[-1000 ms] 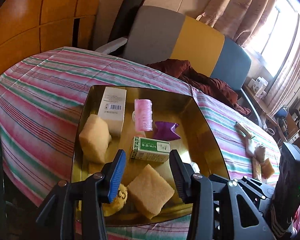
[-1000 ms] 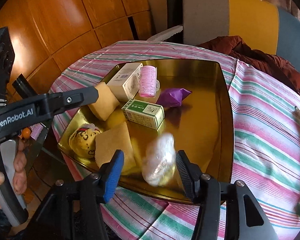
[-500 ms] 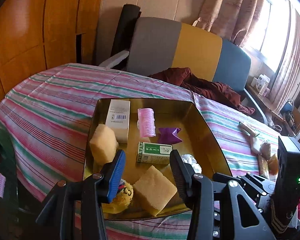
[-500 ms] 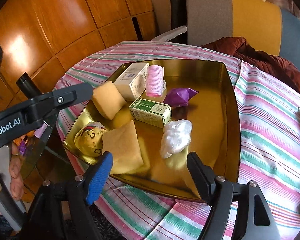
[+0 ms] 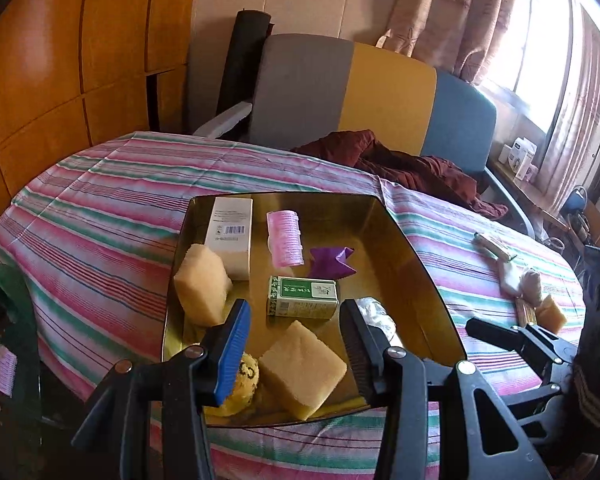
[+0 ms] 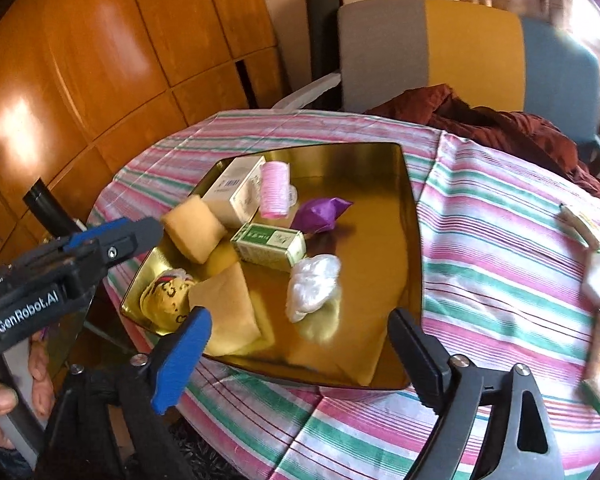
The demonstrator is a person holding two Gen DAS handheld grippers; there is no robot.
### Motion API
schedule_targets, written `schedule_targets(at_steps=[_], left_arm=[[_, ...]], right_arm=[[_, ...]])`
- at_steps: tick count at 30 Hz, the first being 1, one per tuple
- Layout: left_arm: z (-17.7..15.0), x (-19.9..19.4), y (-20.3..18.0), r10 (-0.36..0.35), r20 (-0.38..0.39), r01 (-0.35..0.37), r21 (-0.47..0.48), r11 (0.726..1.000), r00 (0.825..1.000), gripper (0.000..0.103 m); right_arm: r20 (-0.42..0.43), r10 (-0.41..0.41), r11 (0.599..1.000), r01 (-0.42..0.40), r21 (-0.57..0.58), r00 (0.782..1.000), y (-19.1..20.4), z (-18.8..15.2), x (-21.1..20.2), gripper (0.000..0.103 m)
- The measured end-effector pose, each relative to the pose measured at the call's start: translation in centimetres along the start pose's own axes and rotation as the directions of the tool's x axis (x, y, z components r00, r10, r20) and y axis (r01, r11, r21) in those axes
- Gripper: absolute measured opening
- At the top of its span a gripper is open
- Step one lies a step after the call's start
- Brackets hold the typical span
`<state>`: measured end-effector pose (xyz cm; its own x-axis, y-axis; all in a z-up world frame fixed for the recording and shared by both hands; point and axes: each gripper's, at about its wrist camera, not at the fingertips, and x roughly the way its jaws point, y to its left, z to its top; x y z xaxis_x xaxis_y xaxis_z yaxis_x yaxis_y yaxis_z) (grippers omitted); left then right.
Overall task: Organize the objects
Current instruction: 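Move both tools back toward the remaining items on the cloth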
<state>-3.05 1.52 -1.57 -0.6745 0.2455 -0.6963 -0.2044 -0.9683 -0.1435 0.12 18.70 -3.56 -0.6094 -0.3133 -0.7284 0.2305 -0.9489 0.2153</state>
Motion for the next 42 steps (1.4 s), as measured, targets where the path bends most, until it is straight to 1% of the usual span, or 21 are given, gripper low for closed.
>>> schedule_targets(at_steps=[7, 9, 17, 22, 27, 30, 32, 34, 37, 39, 40, 42], left_arm=[[-0.2, 0.0, -0.9, -0.004, -0.007, 0.004, 0.027, 1.000, 1.000, 0.046], [-0.3, 0.1, -1.1, -0.007, -0.009, 0.007, 0.033, 0.999, 1.000, 0.046], [-0.3, 0.4, -2.4, -0.032, -0.025, 0.034, 0.065, 0.997, 0.999, 0.046], [-0.2, 0.6, -3.7, -0.068, -0.034, 0.071, 0.094, 0.993, 0.997, 0.046], [-0.1, 1.2, -5.9, -0.115, -0.062, 0.122, 0.137, 0.983, 0.991, 0.046], [-0.1, 1.5, -7.4, -0.132, -0.075, 0.143, 0.169, 0.975, 0.988, 0.046], [0.0, 1.8, -8.7, -0.154, -0.087, 0.169, 0.196, 0.966, 0.984, 0.046], [0.0, 2.0, -10.2, -0.177, -0.098, 0.195, 0.224, 0.955, 0.979, 0.046], [0.0, 2.4, -12.3, -0.212, -0.126, 0.238, 0.262, 0.935, 0.969, 0.046], [-0.2, 2.8, -13.8, -0.231, -0.150, 0.266, 0.287, 0.920, 0.961, 0.046], [-0.3, 2.9, -14.5, -0.240, -0.160, 0.279, 0.299, 0.913, 0.957, 0.046], [-0.5, 3.2, -16.2, -0.257, -0.181, 0.304, 0.324, 0.896, 0.949, 0.046]], right_arm=[[0.025, -0.015, 0.998, 0.014, 0.055, 1.000, -1.5, 0.0, -0.9, 0.099], [0.034, -0.020, 0.997, 0.018, 0.069, 0.999, -1.9, 0.0, -1.3, 0.102], [0.063, -0.070, 0.989, 0.061, 0.136, 0.996, -4.8, 0.0, -3.0, 0.103], [0.035, -0.136, 0.971, 0.126, 0.203, 0.990, -8.1, -1.1, -3.6, 0.103], [-0.018, -0.220, 0.934, 0.216, 0.285, 0.975, -12.6, -3.0, -4.7, 0.103], [-0.050, -0.268, 0.904, 0.269, 0.333, 0.962, -15.7, -4.3, -5.8, 0.103], [-0.071, -0.300, 0.877, 0.304, 0.371, 0.951, -18.0, -5.1, -6.9, 0.103], [-0.088, -0.341, 0.850, 0.347, 0.395, 0.936, -20.1, -5.7, -8.2, 0.103], [-0.124, -0.403, 0.800, 0.415, 0.433, 0.907, -23.3, -6.5, -10.2, 0.103], [-0.156, -0.429, 0.759, 0.449, 0.471, 0.890, -25.8, -7.0, -11.4, 0.103], [-0.169, -0.436, 0.745, 0.460, 0.483, 0.884, -26.7, -7.2, -11.8, 0.103], [-0.196, -0.464, 0.713, 0.495, 0.495, 0.864, -28.8, -7.6, -12.5, 0.103]])
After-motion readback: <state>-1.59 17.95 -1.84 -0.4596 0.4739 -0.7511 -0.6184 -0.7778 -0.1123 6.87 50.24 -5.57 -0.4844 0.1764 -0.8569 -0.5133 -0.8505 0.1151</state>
